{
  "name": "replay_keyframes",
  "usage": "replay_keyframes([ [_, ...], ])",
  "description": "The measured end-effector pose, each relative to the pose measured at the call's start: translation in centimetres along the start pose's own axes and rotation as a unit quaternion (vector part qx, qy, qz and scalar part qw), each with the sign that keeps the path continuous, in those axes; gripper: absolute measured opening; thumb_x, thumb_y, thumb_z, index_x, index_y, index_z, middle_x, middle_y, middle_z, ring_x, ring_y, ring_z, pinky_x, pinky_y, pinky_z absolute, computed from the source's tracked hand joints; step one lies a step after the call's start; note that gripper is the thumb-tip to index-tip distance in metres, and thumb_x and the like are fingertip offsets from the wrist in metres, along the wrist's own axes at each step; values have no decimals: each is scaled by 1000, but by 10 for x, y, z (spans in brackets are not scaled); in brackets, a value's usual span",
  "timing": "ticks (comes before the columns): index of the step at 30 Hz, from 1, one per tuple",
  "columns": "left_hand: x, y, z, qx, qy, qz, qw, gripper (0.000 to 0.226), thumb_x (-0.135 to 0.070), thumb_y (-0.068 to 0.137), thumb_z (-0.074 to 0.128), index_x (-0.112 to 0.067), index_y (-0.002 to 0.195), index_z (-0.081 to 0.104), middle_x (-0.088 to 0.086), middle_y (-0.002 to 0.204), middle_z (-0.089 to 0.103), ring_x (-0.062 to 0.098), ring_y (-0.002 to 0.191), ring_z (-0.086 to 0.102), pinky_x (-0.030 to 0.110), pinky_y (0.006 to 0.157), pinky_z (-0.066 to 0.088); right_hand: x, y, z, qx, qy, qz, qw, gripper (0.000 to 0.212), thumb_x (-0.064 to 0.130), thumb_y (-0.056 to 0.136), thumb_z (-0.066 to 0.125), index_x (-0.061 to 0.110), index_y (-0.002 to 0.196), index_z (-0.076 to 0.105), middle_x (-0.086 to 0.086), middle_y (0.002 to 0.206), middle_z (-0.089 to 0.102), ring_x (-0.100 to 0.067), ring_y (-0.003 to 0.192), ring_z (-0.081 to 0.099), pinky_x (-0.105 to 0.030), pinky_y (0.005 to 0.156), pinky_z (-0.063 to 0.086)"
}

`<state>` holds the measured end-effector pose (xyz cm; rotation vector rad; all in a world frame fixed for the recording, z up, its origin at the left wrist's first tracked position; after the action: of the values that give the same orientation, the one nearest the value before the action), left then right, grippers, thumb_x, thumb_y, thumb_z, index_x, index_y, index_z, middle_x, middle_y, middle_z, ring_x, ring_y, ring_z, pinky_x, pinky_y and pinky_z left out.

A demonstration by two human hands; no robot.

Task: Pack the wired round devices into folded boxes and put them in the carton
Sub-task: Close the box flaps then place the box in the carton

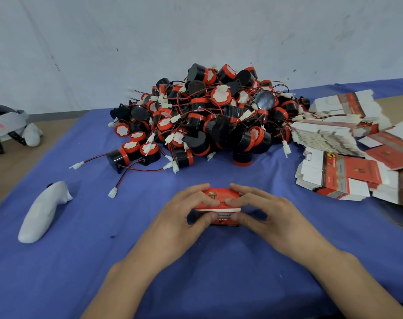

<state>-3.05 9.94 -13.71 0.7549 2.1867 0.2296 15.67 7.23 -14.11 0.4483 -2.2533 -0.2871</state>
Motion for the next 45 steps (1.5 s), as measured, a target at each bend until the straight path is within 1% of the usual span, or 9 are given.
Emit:
replay_keyframes([
  [3, -1, 0, 0, 1, 10, 1, 1000, 22, -62, 83, 53, -60, 105, 57, -30, 141, 46, -2, 132, 45, 27, 97, 50, -1, 0, 0, -2, -14, -5, 1000, 21, 39, 90, 70, 50, 108, 68, 37, 140, 50, 6, 110, 62, -10, 78, 45],
  [14, -2, 0, 0, 2, 24, 1, 1000, 18, -61, 85, 54, -57, 102, 58, -33, 139, 46, -2, 133, 44, 27, 96, 50, 1, 0, 0, -4, -55, -14, 998, 20, 43, 91, 65, 47, 109, 70, 37, 140, 48, 4, 103, 61, -5, 76, 42],
  [19, -6, 0, 1, -12, 92, 35, 995, 16, -33, 91, 69, -40, 105, 65, -36, 135, 51, -13, 141, 28, 4, 105, 29, 4, 0, 0, 0, -76, -17, 997, 33, 62, 87, 47, 49, 108, 68, 43, 137, 44, 3, 89, 62, -9, 73, 43],
  [27, -12, -2, 7, -3, 96, 54, 994, 22, -32, 97, 60, -36, 119, 64, -25, 138, 52, -5, 141, 32, 11, 106, 36, 3, 0, 1, -2, -78, -21, 997, 21, 52, 91, 56, 48, 109, 67, 46, 135, 42, 17, 85, 54, -8, 73, 43],
  [32, -20, -2, 5, -16, 121, 65, 990, 31, -50, 95, 45, -33, 109, 66, -20, 134, 55, 0, 138, 40, 19, 96, 46, 6, -1, 1, -6, -78, -21, 997, 29, 56, 89, 51, 45, 108, 70, 40, 137, 46, 3, 94, 60, -12, 72, 46],
  [35, -22, -2, 4, -22, 125, 67, 990, 25, -45, 95, 51, -30, 107, 68, -18, 132, 58, 3, 135, 44, 25, 93, 51, 5, -1, 1, -6, -77, -21, 997, 22, 49, 91, 58, 43, 107, 71, 34, 140, 50, 2, 95, 60, -12, 72, 46],
  [40, -23, -2, 3, -31, 147, 61, 987, 11, -32, 94, 67, -34, 105, 67, -22, 131, 58, 3, 134, 46, 33, 82, 58, 8, -1, 0, -9, -80, -21, 997, 42, 63, 85, 44, 39, 105, 73, 30, 140, 53, 1, 88, 61, -11, 70, 42],
  [43, -26, -2, 2, -35, 159, 65, 984, 10, -30, 94, 68, -34, 103, 67, -22, 130, 59, 4, 133, 48, 30, 77, 58, 9, -1, -1, -8, -86, -18, 996, 46, 65, 85, 42, 39, 107, 73, 31, 140, 52, -3, 87, 64, -13, 70, 45],
  [45, -27, -2, 2, -36, 168, 65, 983, 9, -29, 93, 69, -33, 102, 68, -21, 130, 60, 5, 132, 49, 27, 75, 56, 10, -1, -1, -6, -90, -20, 996, 34, 57, 89, 51, 38, 107, 74, 29, 141, 52, 4, 87, 62, -11, 70, 43],
])
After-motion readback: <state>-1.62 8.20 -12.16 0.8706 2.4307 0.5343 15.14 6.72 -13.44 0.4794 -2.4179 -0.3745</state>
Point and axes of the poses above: each hand's wrist, its own y-axis towards the middle knuckle, its own z-axis out of the palm, x = y × z, the point moved 7 cm from there along y, towards the middle knuckle
